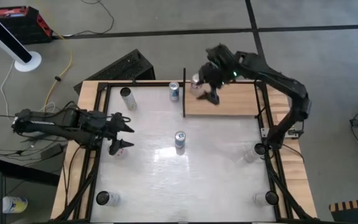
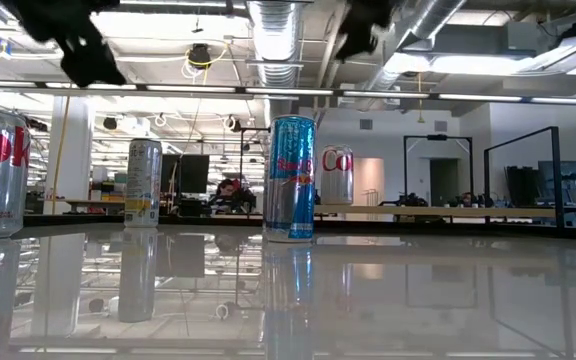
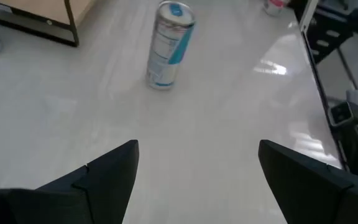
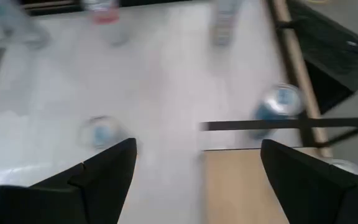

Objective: Place canned beverage on shelf
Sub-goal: Put the silver can on the shelf

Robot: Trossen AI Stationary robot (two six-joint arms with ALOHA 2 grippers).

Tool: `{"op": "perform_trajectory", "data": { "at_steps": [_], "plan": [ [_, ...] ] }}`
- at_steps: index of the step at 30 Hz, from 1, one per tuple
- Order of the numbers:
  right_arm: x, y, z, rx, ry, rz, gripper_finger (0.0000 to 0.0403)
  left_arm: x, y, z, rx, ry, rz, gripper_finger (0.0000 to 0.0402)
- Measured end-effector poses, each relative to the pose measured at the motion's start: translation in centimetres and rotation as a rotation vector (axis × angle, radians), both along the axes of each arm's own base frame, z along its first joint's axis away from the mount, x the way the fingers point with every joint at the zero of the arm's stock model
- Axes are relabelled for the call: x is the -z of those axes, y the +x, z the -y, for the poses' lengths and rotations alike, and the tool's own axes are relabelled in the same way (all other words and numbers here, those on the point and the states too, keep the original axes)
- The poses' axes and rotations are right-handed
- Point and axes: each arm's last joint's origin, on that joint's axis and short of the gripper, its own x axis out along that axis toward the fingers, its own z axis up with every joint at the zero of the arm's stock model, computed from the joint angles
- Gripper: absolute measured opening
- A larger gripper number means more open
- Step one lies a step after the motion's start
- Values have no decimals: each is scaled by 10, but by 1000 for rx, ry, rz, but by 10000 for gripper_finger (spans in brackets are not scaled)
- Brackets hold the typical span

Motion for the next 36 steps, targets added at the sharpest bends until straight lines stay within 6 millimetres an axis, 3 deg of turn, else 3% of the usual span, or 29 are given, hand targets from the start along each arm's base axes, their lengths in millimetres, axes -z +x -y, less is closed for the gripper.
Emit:
{"op": "perform_trajectory", "data": {
  "at_steps": [3, 7, 13, 17, 27, 32, 36],
  "plan": [
    [-11, -2, -45, -26, -24, -17, 367, -18, 1, 7, -41, 22, -130, 316],
    [-15, -3, -106, -42, -87, -64, 367, -27, 2, 15, -175, -33, -328, 316],
    [-4, -8, -181, -62, -245, -131, 367, -12, 4, 29, -302, -75, -576, 316],
    [20, -10, -216, -88, -314, -117, 367, -3, 5, 33, -356, -28, -681, 316],
    [99, -17, -262, -31, -204, -131, 367, 7, 15, 40, -339, 25, -781, 316],
    [122, -18, -279, -66, -178, -95, 367, 12, 20, 44, -301, 7, -828, 316],
    [127, -18, -282, -60, -157, -72, 367, 13, 22, 45, -284, -3, -839, 316]
  ]
}}
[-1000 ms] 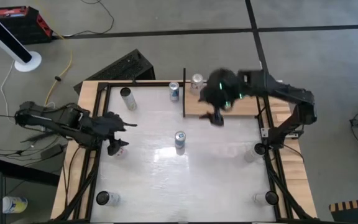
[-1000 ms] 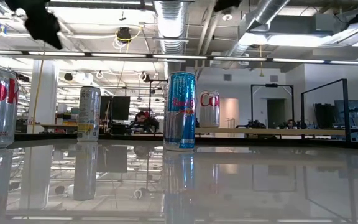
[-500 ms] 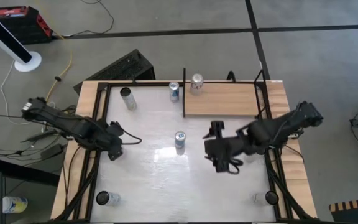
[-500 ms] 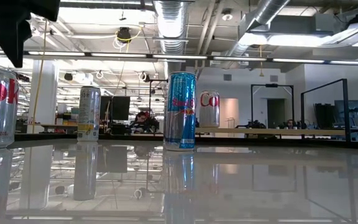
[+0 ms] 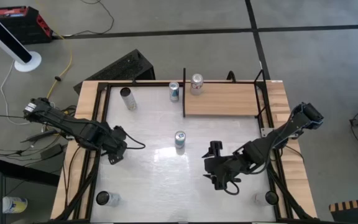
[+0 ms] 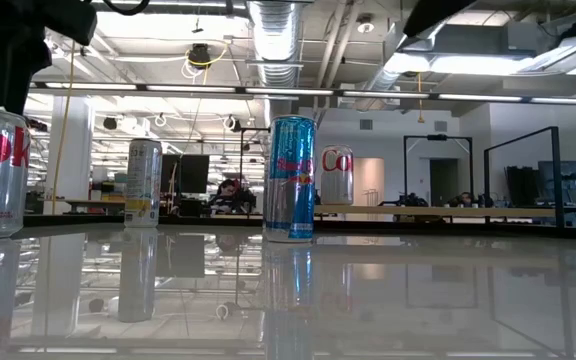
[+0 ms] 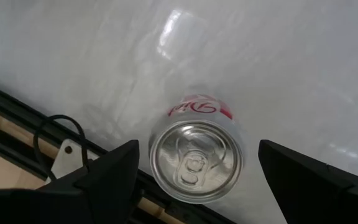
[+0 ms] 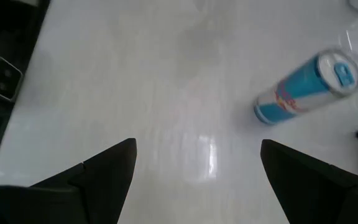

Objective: Place canned beverage on shelf
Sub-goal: Put the silver can on the shelf

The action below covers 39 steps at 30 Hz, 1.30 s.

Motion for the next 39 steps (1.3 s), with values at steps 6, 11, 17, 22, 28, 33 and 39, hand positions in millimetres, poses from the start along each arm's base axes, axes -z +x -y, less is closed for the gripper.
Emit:
{"op": "perform_trajectory", "data": {
  "at_steps": [6, 11, 17, 22, 28, 33, 39],
  "plan": [
    [-1, 1, 0, 39, 35, 11, 367, 0, 0, 0, 1, -5, -3, 316],
    [-2, 1, -1, 46, 53, 24, 367, 0, 0, 0, 3, -15, -7, 316],
    [-5, 2, -8, 27, 83, 68, 367, 1, 0, 0, -8, -18, -9, 316],
    [-5, -1, -15, 5, 90, 77, 367, 21, -3, 1, 14, -29, -57, 316],
    [-6, -3, -17, 9, 74, 87, 367, 28, -3, 1, 31, -26, -48, 316],
    [-6, -3, -17, 11, 73, 88, 368, 28, -3, 1, 31, -30, -43, 315],
    [-6, -2, -16, 12, 70, 89, 368, 28, -3, 1, 43, -31, -41, 276]
  ]
}}
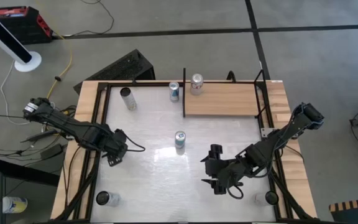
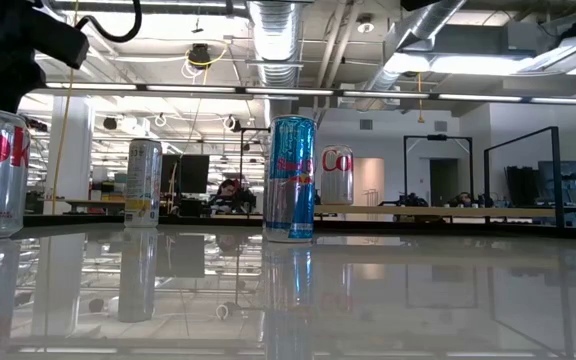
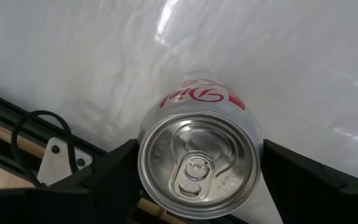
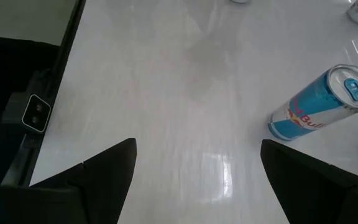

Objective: Place canned beverage on shelf
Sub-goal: Put the silver can on the shelf

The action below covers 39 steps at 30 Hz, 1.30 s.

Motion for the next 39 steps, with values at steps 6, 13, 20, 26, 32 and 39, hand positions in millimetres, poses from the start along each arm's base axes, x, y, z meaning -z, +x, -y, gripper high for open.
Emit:
{"op": "perform_trajectory", "data": {
  "at_steps": [6, 13, 20, 26, 32, 39],
  "plan": [
    [1, -5, -4, -27, -76, 2, 368, 0, 1, 0, 24, 1, 7, 267],
    [-1, -11, -12, -35, -184, 46, 368, -18, 26, 9, 112, -71, 221, 267],
    [2, -26, -7, -10, -243, -41, 359, -61, 67, 26, 268, -76, 400, 267],
    [-4, -45, 1, 58, -265, -83, 333, -79, 119, 48, 424, -60, 400, 267],
    [-18, -62, 16, 78, -270, -104, 324, -78, 173, 75, 573, -38, 388, 267],
    [-36, -82, 42, 167, -221, -108, 324, -67, 231, 91, 700, 14, 393, 267]
  ]
}}
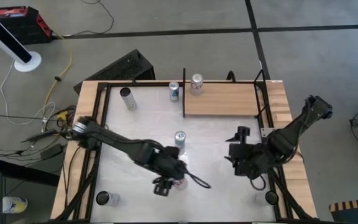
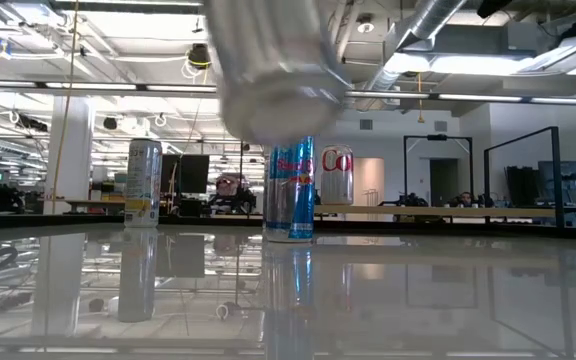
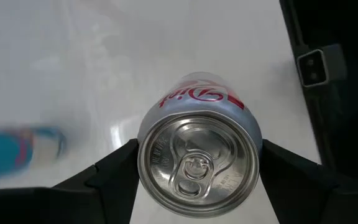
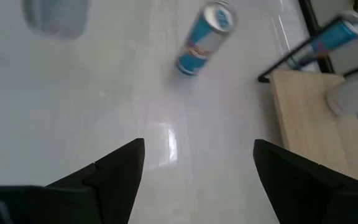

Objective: Place canned beverage on shelf
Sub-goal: Put the silver can on the shelf

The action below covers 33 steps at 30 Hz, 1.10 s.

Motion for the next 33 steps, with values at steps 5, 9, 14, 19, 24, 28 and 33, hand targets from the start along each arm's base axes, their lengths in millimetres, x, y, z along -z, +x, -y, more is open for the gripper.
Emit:
{"op": "perform_trajectory", "data": {
  "at_steps": [5, 9, 14, 19, 24, 28, 33],
  "plan": [
    [-8, -6, 10, 20, 20, 26, 324, 17, 42, -8, 51, 29, -5, 267],
    [-11, -6, 15, 34, 26, 35, 324, 28, 58, -13, 65, 86, -72, 267],
    [-9, -7, 15, 23, 3, 13, 324, 30, 62, -12, 67, 109, -115, 267],
    [-9, -8, 15, 23, -3, 2, 324, 32, 62, -12, 70, 109, -125, 278],
    [-9, -8, 16, 25, -1, 2, 324, 32, 63, -11, 87, 91, -125, 298],
    [-9, -8, 15, 25, 2, 6, 324, 32, 62, -10, 94, 91, -128, 314],
    [-9, -7, 15, 25, 4, 9, 324, 32, 62, -10, 113, 97, -123, 325]
  ]
}}
